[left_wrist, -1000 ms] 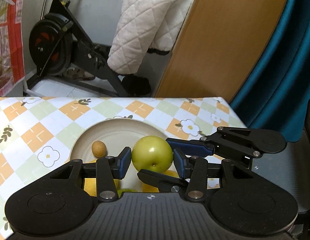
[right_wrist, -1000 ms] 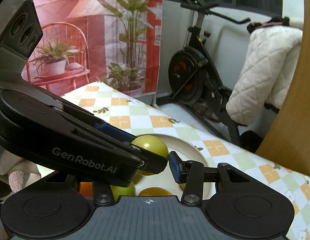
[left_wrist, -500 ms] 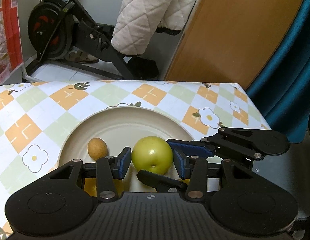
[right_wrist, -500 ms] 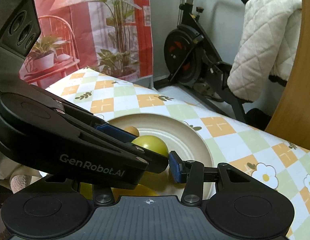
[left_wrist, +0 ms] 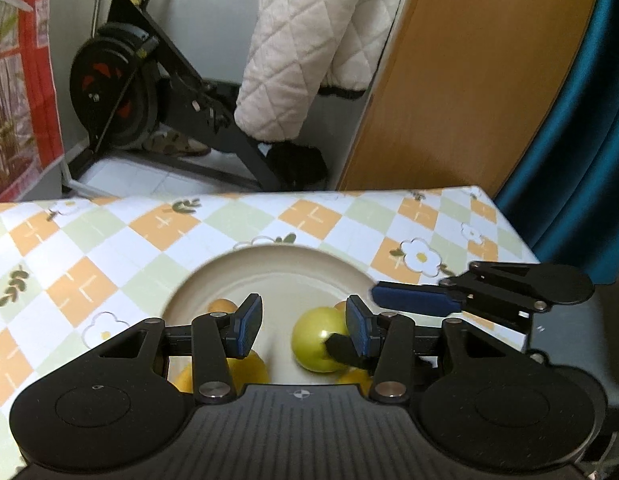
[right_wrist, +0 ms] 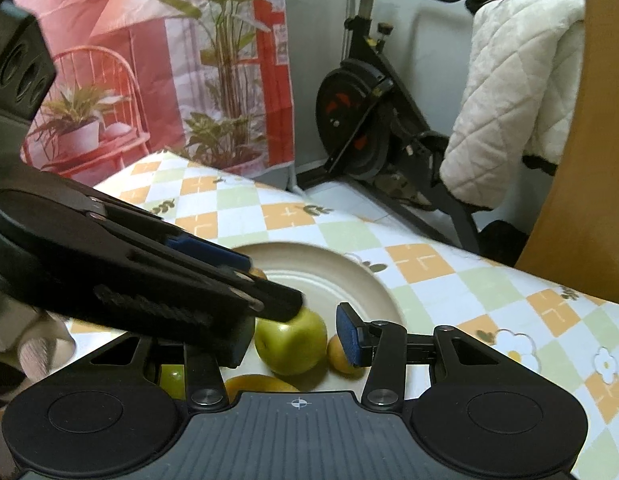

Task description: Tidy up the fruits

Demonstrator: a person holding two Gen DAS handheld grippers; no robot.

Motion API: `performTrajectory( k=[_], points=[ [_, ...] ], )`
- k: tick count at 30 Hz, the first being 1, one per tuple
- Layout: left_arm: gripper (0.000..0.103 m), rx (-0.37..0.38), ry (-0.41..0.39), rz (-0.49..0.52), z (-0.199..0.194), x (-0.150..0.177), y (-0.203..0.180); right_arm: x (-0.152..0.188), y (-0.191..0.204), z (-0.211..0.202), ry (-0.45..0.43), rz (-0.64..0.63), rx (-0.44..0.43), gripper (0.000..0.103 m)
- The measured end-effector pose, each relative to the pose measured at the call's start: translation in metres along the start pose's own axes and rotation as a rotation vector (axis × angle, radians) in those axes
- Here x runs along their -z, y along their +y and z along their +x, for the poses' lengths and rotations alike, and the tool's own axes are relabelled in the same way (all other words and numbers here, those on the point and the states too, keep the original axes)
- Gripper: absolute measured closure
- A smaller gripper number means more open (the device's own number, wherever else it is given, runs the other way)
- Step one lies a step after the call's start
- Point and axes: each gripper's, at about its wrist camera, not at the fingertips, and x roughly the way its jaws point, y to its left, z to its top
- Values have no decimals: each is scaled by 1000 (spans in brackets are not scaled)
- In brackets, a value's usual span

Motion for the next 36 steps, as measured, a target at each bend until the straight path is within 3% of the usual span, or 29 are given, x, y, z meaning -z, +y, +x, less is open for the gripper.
performTrajectory(
  k=[9, 19, 27, 36],
  points=[
    [55, -38, -91, 0, -56, 20, -2, 19, 3, -54, -50, 63, 21, 61],
    [55, -151, -137, -112, -97, 66, 19, 59, 25, -86, -54, 118, 35, 66],
    [55, -163, -112, -154, -103, 89, 25, 88, 49, -89, -9, 127, 19, 69],
    [55, -165, -47, -139, -99, 104, 20, 96, 59, -87, 20, 133, 29, 69]
  ],
)
